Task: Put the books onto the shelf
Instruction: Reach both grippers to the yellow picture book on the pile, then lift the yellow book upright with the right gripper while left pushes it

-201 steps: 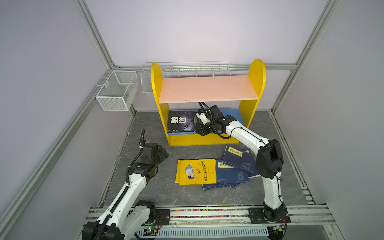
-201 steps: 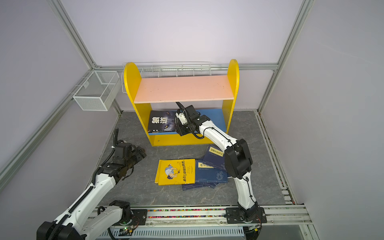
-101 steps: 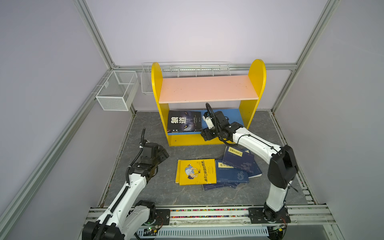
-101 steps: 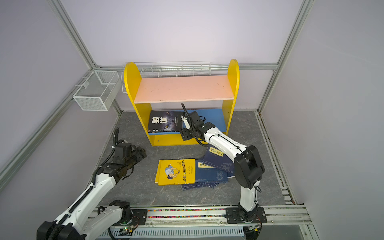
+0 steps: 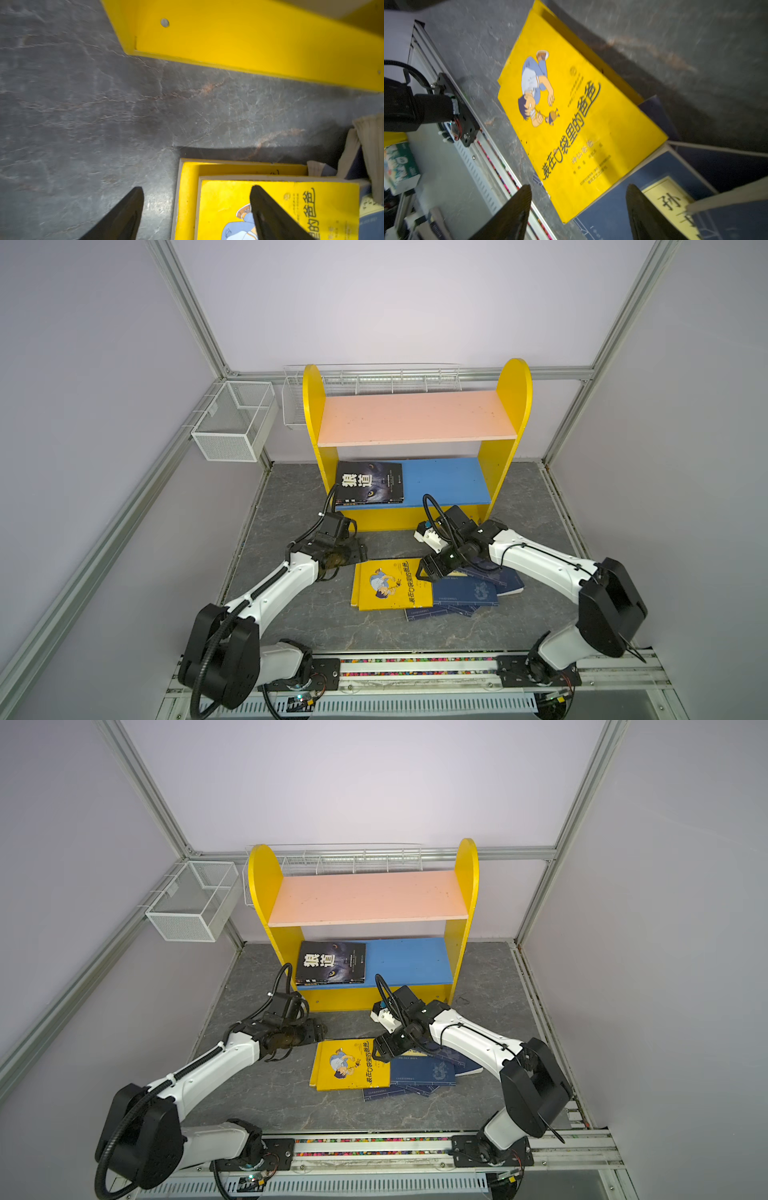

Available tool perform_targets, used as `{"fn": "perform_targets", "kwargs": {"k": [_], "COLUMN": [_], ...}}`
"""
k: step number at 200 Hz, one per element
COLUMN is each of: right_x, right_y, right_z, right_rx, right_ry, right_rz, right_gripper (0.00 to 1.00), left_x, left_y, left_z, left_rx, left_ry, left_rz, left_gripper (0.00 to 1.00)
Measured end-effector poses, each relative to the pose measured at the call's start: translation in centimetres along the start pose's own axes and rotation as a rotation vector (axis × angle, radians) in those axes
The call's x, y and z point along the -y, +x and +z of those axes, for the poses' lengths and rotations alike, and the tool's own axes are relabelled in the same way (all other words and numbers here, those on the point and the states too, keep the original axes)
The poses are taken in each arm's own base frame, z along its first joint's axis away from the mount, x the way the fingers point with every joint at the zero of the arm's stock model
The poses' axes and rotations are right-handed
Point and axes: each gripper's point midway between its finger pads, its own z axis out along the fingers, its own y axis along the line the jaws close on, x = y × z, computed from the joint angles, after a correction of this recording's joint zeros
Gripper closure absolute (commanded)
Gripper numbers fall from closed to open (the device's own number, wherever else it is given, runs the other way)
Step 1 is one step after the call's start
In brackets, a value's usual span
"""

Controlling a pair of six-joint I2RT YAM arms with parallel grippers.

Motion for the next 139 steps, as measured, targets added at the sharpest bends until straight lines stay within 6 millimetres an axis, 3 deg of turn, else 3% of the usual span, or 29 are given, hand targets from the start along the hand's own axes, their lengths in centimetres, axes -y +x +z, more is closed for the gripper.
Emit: {"fn": "perform_targets", "kwargs": {"k": [30, 59, 105, 139], "right_x": [0.3, 0.4, 0.1, -0.4], "right_y": [1.6, 1.9, 0.9, -1.6], "right_z": [1.9, 2.5, 2.9, 2.4], "right_rx": [-0.093, -0.138, -0.162, -0.115], "right_ry": [-0.039, -0.071, -0.106, -0.114], "right_rz": [0.060, 0.101, 0.125, 0.106], "right_gripper": [0.30, 0.33, 0.33, 0.35], "left_x": [-0.4, 0.1, 0.9, 0.9], "left_y": [3.2, 4.9, 6.1, 6.1], "left_z": [1.5, 2.2, 3.2, 3.3], "left_rx": [-0.141, -0.220, -0.305, -0.325], "left_ry": [-0.007, 0.013, 0.057, 0.053], "left_rz": [0.027, 0.050, 0.056, 0.055], "left_gripper": [0.20, 0.23, 0.29, 0.31]}}
